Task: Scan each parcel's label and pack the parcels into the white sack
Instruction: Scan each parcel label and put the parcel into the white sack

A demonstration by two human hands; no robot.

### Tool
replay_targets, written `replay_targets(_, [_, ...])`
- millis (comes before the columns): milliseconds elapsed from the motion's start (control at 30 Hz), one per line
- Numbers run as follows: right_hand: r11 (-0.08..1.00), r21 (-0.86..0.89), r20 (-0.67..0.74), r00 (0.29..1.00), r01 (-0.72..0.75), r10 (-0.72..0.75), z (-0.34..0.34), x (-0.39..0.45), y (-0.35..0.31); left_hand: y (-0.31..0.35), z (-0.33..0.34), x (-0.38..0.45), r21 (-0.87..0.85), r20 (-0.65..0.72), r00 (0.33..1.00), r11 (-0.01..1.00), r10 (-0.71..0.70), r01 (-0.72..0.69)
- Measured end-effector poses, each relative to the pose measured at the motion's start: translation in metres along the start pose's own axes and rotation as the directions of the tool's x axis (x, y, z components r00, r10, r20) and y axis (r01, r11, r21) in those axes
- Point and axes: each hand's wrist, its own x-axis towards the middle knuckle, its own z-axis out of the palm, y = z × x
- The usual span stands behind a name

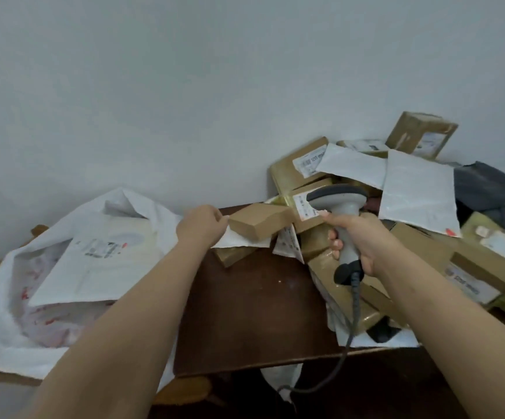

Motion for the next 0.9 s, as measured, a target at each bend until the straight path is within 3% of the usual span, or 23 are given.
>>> replay_targets(233, [1.0, 0.006, -0.141, 0.99, 0.012, -0.011, -0.129, 0.0, -0.023, 0.172, 0.062, -0.042, -0.061, 0.07, 0.915, 0.918, 0.396, -0.393])
replay_targets(333, [0.999, 0.027, -0.184, 0.983, -0.021, 0.025, -0.172, 0.006, -0.019, 0.219, 0.092, -0.072, -0.15, 0.193, 0.858, 0.878, 0.476, -0.454])
replay_targets(467, [0.994, 0.064, -0.169, 0.981, -0.086, 0.095, -0.201, 0.01, -0.008, 0.252, 0.129, -0.113, -0.009, 0.483, 0.786, 0.9, 0.385, -0.436])
replay_targets(567, [0.989, 0.098, -0.16, 0.979, -0.112, 0.127, -0.213, 0.013, 0.0, 0.256, 0.149, -0.126, 0.113, 0.578, 0.763, 0.898, 0.288, -0.425])
replay_targets(700, [0.985, 0.12, -0.153, 0.977, -0.127, 0.145, -0.221, 0.019, 0.003, 0.254, 0.16, -0.125, 0.16, 0.581, 0.773, 0.895, 0.255, -0.416])
replay_targets(900, [0.984, 0.172, -0.211, 0.974, -0.04, 0.077, -0.223, 0.031, 0.0, 0.245, 0.133, -0.097, 0.08, 0.464, 0.802, 0.884, 0.375, -0.46])
